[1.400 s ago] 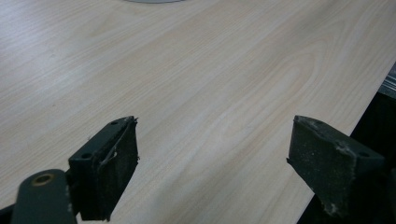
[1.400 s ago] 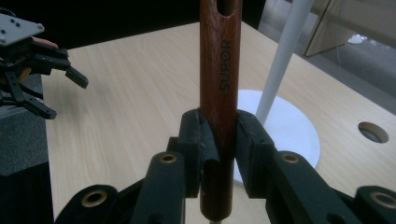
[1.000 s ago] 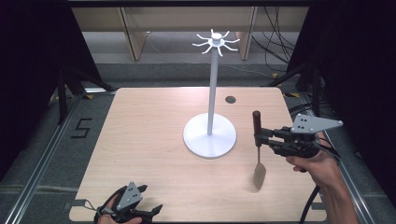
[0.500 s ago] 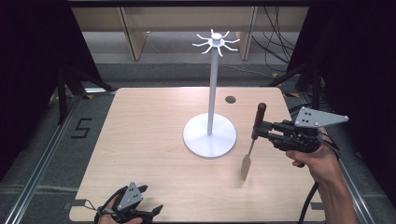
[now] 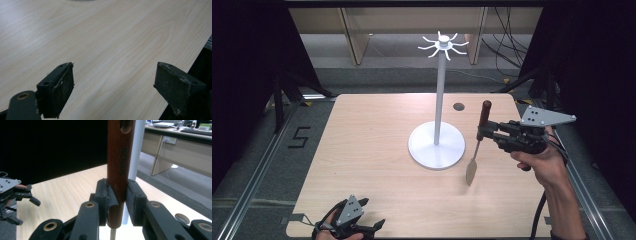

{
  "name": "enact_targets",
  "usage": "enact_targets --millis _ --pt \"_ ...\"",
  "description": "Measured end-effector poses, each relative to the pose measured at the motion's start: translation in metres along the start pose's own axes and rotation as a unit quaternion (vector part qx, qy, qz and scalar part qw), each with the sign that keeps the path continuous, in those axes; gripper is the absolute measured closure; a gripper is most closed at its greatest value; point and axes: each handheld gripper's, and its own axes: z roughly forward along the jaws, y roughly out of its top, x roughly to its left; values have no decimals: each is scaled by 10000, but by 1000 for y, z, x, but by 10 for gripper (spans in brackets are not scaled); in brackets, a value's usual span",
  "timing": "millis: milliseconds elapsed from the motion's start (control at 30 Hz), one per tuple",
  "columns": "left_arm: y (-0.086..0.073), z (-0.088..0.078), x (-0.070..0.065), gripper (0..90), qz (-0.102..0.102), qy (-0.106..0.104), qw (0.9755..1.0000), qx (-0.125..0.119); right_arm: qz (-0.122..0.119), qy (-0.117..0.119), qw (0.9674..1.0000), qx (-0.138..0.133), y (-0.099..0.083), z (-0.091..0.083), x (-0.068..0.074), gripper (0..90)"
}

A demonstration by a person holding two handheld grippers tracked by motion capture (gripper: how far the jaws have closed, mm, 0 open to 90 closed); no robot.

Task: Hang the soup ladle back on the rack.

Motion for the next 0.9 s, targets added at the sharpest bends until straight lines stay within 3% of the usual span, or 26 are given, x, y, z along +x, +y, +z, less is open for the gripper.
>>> enact_targets --millis 100,133,233,300,333,400,467,500,533,767,833,900 --pt "0 1 -1 152 -54 -19 10000 -35 -29 -5 9999 -98 5 6 -5 740" --pt "-1 2 -2 152 -191 -30 9998 -33 -25 -11 10000 -94 7 8 -5 740" --pt "-1 0 0 152 -42 9 10000 -7 -20 -24 9999 -161 15 13 -9 740" --pt "-1 -1 0 152 -32 -48 10000 33 -24 -74 9998 -208 20 16 -11 740" --pt "-1 0 -1 152 -128 -52 9999 27 8 -58 9998 -207 22 18 -12 740" --pt "-1 0 0 152 -57 27 10000 20 -39 -79 9998 -202 28 21 -14 740" --pt "-1 1 -3 152 -230 -48 9996 -131 -30 -119 9998 -169 33 24 -15 740" --pt "0 0 0 152 -5 -12 10000 -5 -41 -122 9998 -169 37 26 -16 740" --pt "0 -1 1 152 55 13 10000 44 -37 -155 9998 -148 39 26 -16 740" --pt "0 0 1 152 47 24 10000 -15 13 -192 9995 -239 54 29 -20 740" --pt "-1 0 -2 152 -142 -14 9999 -8 26 -250 9993 -259 59 31 -23 740" --pt "-1 1 -2 152 -185 -18 9998 -82 55 -269 9993 -254 62 33 -25 740"
